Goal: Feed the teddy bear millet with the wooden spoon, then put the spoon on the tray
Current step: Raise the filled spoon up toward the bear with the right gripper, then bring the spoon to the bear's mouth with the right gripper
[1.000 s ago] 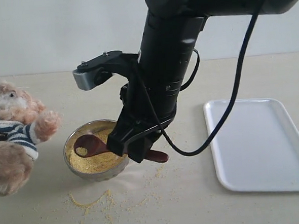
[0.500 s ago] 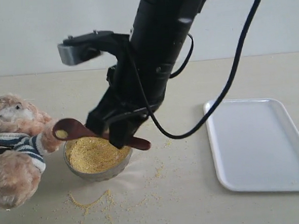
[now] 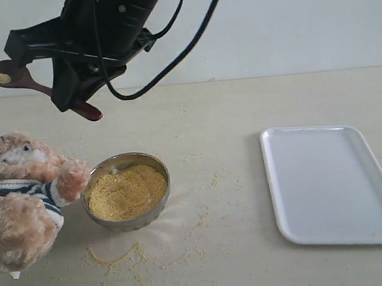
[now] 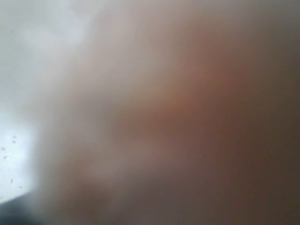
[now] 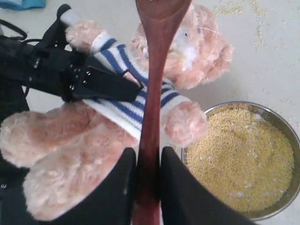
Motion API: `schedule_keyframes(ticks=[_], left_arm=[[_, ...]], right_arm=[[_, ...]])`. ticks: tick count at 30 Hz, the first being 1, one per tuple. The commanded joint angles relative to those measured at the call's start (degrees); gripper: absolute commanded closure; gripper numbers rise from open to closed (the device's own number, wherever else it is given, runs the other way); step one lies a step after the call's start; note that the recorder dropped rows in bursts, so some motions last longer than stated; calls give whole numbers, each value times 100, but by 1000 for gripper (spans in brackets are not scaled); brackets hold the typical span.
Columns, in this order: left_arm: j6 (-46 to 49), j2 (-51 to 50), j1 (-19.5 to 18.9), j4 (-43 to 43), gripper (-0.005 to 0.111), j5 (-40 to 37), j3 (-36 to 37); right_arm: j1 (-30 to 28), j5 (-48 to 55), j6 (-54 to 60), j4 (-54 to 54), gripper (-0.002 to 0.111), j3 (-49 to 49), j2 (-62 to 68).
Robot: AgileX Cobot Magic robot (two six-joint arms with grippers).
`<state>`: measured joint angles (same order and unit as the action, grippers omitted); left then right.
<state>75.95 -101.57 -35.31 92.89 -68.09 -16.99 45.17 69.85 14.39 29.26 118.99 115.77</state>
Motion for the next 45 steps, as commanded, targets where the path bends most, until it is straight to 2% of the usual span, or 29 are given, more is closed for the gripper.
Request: schedule_keyframes(ticks=[1, 11, 16, 22, 32, 39, 45], left_arm=[[-66, 19, -2, 70, 102, -187, 17], [-96, 19, -2, 137, 102, -187, 17], [-109, 19, -2, 151, 102, -187, 17], [-117, 19, -2, 174, 102, -187, 17], [-117, 19, -2, 174, 102, -187, 17], [-117, 19, -2, 178, 102, -187, 17], [-117, 19, -2, 178, 102, -187, 17]], right_arm=[[-4, 11, 14, 50, 109, 394, 429], [294, -239, 1103, -329, 109, 394, 611], [708, -648, 1103, -1255, 109, 394, 641], [1184, -651, 809, -2726, 109, 394, 762], [1307, -683, 727, -3230, 109, 394, 937], [1707, -767, 544, -4541, 109, 394, 1063], [1896, -870, 319, -5117, 109, 394, 1069]])
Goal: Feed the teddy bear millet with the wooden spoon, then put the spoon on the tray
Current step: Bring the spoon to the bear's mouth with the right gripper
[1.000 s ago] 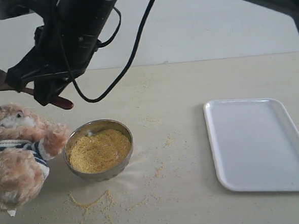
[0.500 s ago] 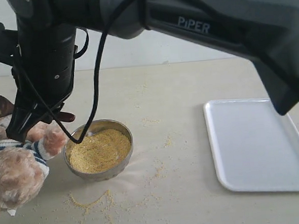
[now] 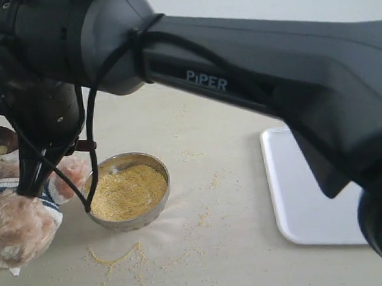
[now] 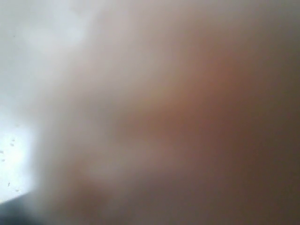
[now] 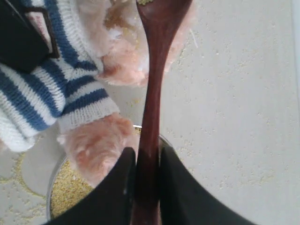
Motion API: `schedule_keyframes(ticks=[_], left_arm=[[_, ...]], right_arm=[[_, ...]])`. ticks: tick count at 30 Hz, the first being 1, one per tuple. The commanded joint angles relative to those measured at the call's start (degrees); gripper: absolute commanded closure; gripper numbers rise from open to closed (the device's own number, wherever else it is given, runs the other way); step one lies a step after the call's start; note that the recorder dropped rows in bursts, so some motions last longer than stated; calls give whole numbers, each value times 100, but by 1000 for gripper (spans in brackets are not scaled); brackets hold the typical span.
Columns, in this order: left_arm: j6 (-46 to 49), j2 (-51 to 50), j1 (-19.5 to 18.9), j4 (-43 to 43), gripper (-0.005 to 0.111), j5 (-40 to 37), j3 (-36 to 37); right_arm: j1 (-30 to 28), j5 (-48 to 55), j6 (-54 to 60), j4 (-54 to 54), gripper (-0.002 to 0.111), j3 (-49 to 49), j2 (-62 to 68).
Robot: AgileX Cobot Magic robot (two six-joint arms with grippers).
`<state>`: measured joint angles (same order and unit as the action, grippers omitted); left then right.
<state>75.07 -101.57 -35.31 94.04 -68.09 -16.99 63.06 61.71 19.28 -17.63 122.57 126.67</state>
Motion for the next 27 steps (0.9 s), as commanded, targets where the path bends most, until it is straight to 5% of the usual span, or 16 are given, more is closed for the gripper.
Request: schedule_keyframes(ticks=[1, 27], left_arm=[[-29, 19, -2, 63, 102, -187, 17], [-15, 19, -2, 104, 102, -187, 17]], right_arm=[[134, -28, -207, -497, 109, 37, -21], [156, 258, -371, -871, 109, 37, -21]])
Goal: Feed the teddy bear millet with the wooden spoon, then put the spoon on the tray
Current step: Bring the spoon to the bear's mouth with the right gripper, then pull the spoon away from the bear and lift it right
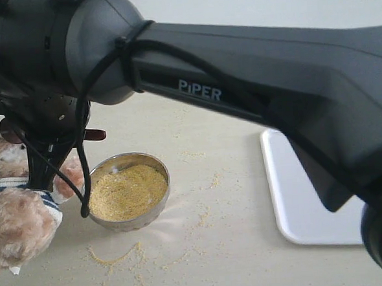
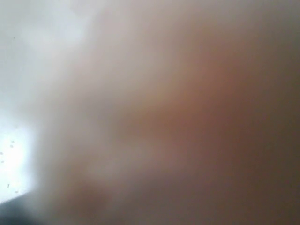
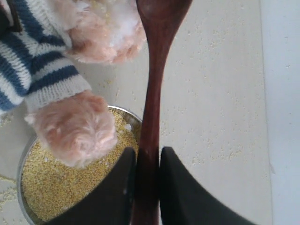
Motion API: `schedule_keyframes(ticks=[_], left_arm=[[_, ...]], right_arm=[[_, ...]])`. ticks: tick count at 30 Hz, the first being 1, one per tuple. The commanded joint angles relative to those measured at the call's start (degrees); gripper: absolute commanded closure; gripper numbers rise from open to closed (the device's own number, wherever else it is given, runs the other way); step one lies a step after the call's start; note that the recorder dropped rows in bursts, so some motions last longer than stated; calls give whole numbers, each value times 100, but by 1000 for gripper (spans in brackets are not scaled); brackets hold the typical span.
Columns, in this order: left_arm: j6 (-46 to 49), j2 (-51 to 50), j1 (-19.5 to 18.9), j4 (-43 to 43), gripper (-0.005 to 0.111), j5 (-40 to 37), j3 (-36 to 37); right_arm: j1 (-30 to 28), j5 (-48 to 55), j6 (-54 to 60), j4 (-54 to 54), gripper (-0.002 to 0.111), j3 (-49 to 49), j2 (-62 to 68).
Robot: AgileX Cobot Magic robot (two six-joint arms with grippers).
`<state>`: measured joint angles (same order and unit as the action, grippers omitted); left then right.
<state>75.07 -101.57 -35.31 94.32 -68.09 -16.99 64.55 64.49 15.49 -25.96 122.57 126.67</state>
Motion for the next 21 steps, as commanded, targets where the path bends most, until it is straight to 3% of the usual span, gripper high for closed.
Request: schedule_keyframes(ticks=[1, 11, 21], left_arm=[[-15, 19, -2, 76, 102, -187, 17], [-15, 19, -2, 113, 102, -187, 17], [44, 19, -2, 83, 102, -187, -83]], right_arm=[[8, -20, 8, -38, 109, 37, -21], [-38, 233, -211, -2, 109, 37, -160], [-821, 298, -331, 1468, 109, 37, -852]])
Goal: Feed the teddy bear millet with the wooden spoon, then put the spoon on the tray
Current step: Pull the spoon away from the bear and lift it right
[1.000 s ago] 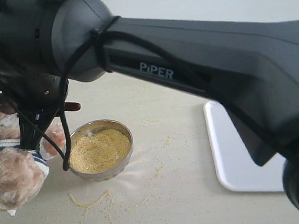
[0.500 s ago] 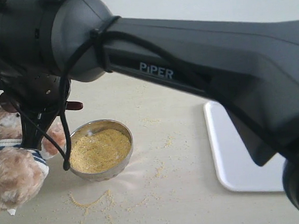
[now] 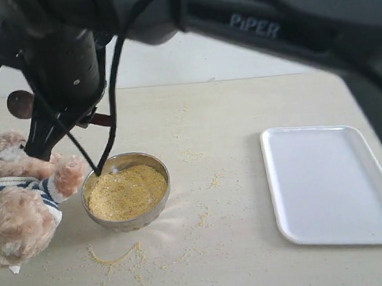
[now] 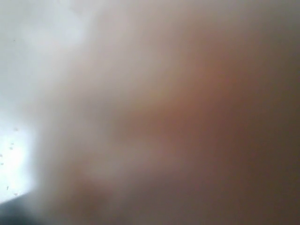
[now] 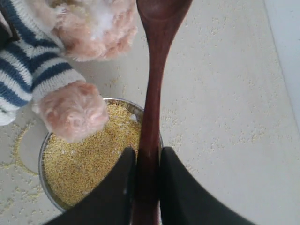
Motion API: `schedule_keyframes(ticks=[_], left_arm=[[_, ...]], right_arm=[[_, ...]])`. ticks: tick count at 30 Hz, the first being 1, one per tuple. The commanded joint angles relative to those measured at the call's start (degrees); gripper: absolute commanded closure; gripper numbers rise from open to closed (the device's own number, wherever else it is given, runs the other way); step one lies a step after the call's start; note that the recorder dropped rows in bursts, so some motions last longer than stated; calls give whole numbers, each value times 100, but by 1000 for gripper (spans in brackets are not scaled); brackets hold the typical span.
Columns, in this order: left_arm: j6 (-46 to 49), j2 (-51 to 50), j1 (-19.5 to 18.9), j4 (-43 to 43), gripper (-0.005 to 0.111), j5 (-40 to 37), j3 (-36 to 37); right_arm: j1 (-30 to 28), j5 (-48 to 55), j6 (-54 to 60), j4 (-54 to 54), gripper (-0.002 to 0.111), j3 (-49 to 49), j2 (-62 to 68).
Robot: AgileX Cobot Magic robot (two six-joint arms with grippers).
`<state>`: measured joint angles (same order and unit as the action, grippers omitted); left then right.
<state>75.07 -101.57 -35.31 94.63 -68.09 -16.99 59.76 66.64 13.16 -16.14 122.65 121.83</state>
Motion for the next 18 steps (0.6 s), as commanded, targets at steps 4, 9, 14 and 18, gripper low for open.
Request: schedule_keyframes(ticks=[4, 9, 14, 18], left_arm=[[311, 19, -2, 52, 102, -187, -169], [357, 19, -2, 37, 102, -187, -169], [380, 19, -12, 34, 102, -187, -169], [464, 19, -12, 25, 102, -187, -179]], right_arm=[[-754, 52, -403, 995, 109, 28, -644], [-1171, 112, -730, 1399, 109, 1, -860], [-1368, 332, -730, 1357, 109, -51, -977], [-1583, 196, -773, 1332, 109, -328, -1117]])
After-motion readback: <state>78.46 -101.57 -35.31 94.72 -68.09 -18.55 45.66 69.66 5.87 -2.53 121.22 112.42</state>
